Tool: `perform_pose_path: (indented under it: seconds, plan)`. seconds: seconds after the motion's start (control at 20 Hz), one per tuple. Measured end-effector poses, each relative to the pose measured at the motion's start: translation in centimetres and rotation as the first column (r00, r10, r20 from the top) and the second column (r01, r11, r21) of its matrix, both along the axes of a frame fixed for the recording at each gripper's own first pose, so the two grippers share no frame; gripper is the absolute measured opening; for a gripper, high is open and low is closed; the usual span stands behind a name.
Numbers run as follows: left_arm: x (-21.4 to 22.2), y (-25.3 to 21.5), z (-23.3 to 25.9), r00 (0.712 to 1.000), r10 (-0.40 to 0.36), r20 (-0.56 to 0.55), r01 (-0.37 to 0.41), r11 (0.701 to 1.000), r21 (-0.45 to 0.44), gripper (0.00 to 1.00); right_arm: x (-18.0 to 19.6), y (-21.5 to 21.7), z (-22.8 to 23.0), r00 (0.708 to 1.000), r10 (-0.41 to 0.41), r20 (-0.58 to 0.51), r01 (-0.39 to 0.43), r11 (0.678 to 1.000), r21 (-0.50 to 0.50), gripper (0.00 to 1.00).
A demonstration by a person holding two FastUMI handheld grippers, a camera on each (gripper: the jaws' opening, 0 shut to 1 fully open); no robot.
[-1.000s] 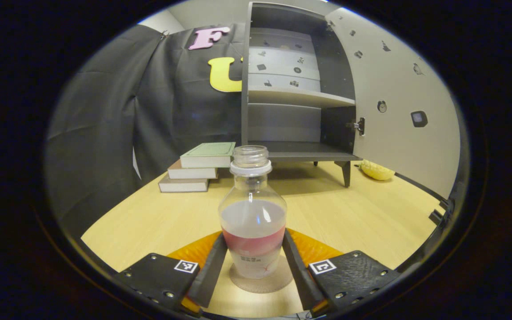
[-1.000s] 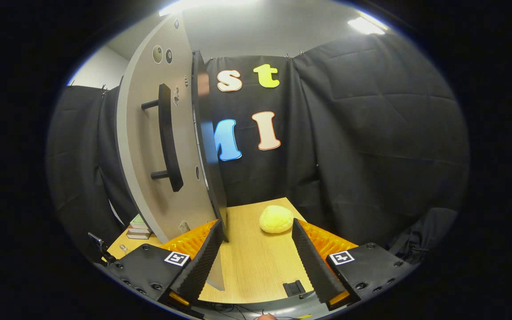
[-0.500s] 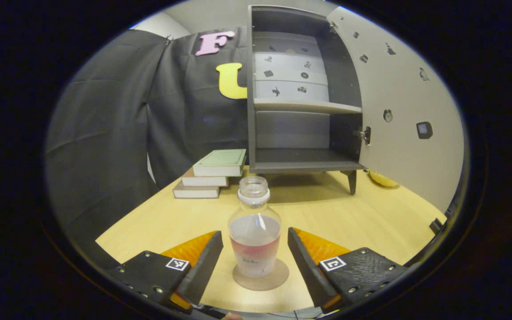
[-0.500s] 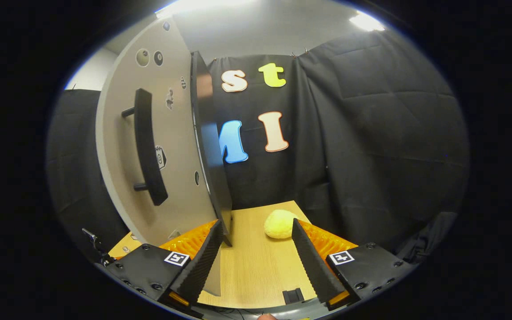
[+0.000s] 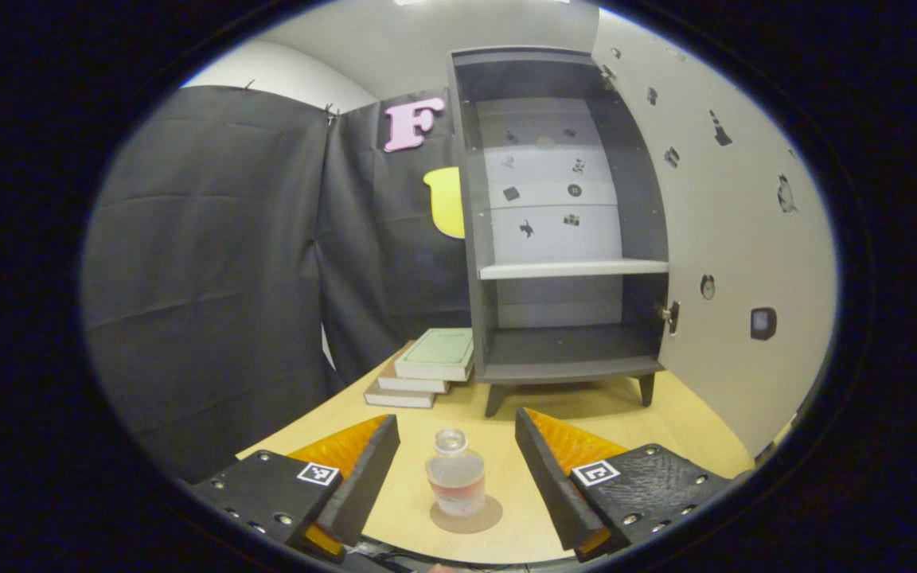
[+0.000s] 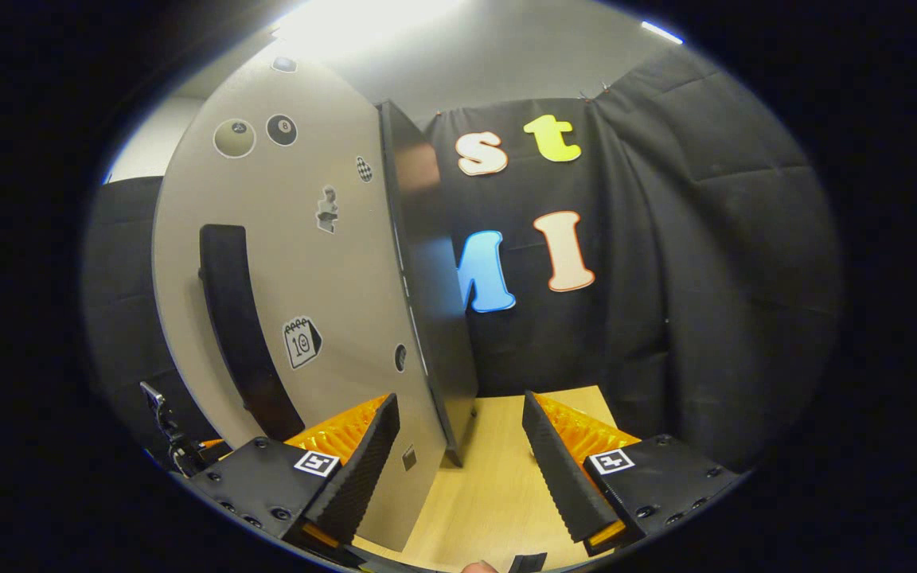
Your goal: Open the cabinet door with the right hand, grasp the bottle in the cabinet with the left hand and place it on the coaster, then close the cabinet door with the right hand.
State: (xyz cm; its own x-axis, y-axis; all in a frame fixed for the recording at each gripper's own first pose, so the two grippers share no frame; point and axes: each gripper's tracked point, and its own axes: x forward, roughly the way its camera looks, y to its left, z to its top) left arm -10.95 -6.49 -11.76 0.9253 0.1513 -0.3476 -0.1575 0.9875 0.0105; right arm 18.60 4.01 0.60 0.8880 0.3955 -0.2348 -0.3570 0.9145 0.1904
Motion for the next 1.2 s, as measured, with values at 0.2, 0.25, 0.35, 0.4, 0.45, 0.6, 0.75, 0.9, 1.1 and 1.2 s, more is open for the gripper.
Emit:
perform_pose_path:
  seconds: [0.2,0.25,0.35,0.4,0.45,0.6,0.75,0.9,1.1,1.2]
  plan:
    - [-0.7,-0.5,4.7,0.996,0.058,0.069,-0.059,0.998,0.008,0.89,1.2,2.4,1.0,0.989,0.144,0.028,-0.145,0.989,0.013,0.93]
    - [-0.9,-0.4,5.8,0.994,0.068,0.085,-0.07,0.997,0.015,0.89,1.5,3.1,1.1,0.984,0.172,0.036,-0.172,0.985,0.014,0.93]
    - [-1.4,-0.5,7.3,0.991,0.077,0.11,-0.081,0.996,0.031,0.88,1.7,4.4,1.4,0.975,0.219,0.046,-0.22,0.975,0.009,0.98]
    - [-1.7,-0.4,7.8,0.99,0.081,0.119,-0.087,0.995,0.041,0.88,1.6,5.2,1.5,0.967,0.249,0.049,-0.249,0.968,0.003,0.98]
    - [-1.8,-0.1,8.2,0.988,0.089,0.126,-0.097,0.994,0.053,0.89,1.7,5.3,1.5,0.966,0.251,0.058,-0.249,0.968,-0.028,0.98]
    - [-2.1,0.5,8.8,0.984,0.106,0.144,-0.115,0.992,0.05,0.89,2.2,6.2,1.8,0.956,0.272,0.106,-0.258,0.957,-0.133,0.96]
    - [-1.5,1.1,9.0,0.98,0.109,0.165,-0.114,0.993,0.023,0.89,2.4,7.2,1.5,0.955,0.281,0.096,-0.267,0.954,-0.133,0.88]
    - [-0.3,2.2,9.3,0.98,0.087,0.182,-0.088,0.996,-0.001,0.89,2.4,8.1,1.5,0.961,0.263,0.091,-0.251,0.96,-0.122,0.83]
    - [1.4,5.3,9.6,0.975,0.077,0.206,-0.076,0.997,-0.011,0.89,2.3,10.0,1.6,0.962,0.257,0.088,-0.245,0.961,-0.132,0.83]
    - [1.9,7.0,9.7,0.972,0.086,0.218,-0.083,0.996,-0.022,0.88,2.2,11.2,1.7,0.963,0.256,0.085,-0.244,0.961,-0.129,0.83]
